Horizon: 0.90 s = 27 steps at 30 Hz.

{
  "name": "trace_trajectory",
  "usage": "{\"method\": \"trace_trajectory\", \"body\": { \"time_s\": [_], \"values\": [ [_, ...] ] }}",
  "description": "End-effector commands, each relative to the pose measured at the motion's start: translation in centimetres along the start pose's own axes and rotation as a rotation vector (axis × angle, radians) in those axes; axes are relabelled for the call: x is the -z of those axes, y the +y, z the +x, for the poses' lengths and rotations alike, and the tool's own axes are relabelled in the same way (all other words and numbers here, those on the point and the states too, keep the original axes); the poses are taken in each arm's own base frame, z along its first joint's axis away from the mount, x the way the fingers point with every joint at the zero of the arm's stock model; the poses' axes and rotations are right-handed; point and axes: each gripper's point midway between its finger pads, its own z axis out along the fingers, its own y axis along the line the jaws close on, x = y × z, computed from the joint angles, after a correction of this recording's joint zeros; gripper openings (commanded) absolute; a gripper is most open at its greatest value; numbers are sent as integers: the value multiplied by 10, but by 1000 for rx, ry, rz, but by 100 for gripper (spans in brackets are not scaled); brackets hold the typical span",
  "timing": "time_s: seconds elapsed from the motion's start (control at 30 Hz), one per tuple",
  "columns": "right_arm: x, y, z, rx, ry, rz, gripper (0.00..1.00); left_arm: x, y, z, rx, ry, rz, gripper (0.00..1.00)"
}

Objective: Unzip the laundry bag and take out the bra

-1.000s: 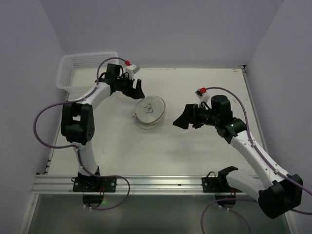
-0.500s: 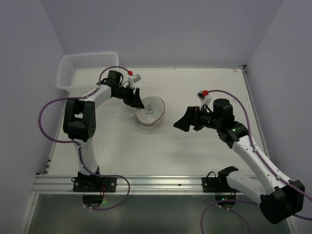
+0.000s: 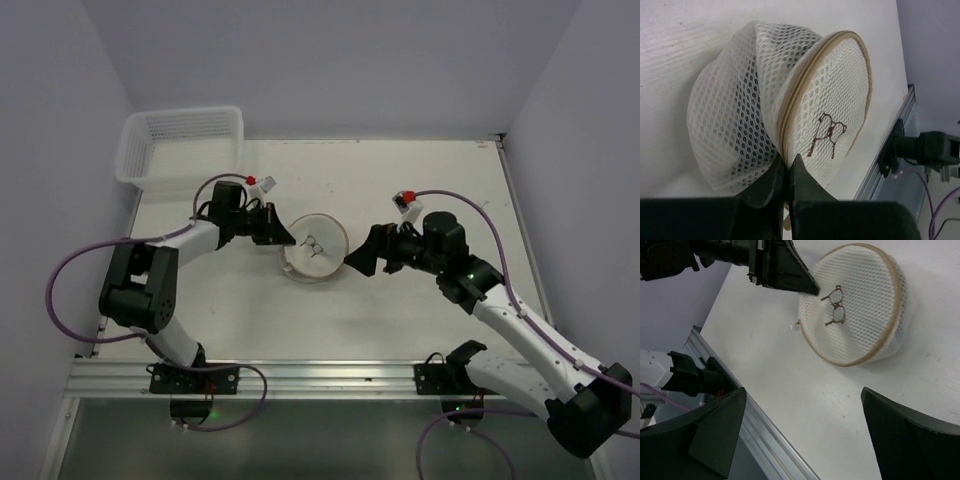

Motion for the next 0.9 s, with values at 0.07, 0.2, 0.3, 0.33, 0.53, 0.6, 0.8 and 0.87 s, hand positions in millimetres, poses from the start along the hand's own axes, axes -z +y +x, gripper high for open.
{"method": "trace_trajectory", "body": {
  "time_s": [0.07, 0.2, 0.3, 0.33, 0.53, 0.6, 0.8, 0.87],
  "values": [
    [-17, 8, -19, 14, -181, 84, 99, 10, -49, -42, 200, -328, -54, 0],
    [-35, 14, -18, -11, -204, 135, 96, 16, -39, -44, 369, -474, -185, 0],
    [-46, 26, -18, -15, -222, 169, 87, 19, -40, -45, 458, -535, -245, 0],
    [-55, 31, -8, -24, -189, 176, 85, 21, -46, -49, 485, -562, -240, 0],
    [-83, 52, 18, -15, -118, 190, 72, 16, -59, -45, 521, -595, -266, 0],
    [-89, 54, 20, -15, -117, 190, 67, 15, -57, -43, 523, -599, -280, 0],
    [-107, 39, 26, -28, -113, 266, 52, 15, -60, -42, 524, -599, -280, 0],
    [-111, 39, 29, -43, -105, 269, 49, 15, -61, -41, 521, -597, -280, 0]
  ]
}}
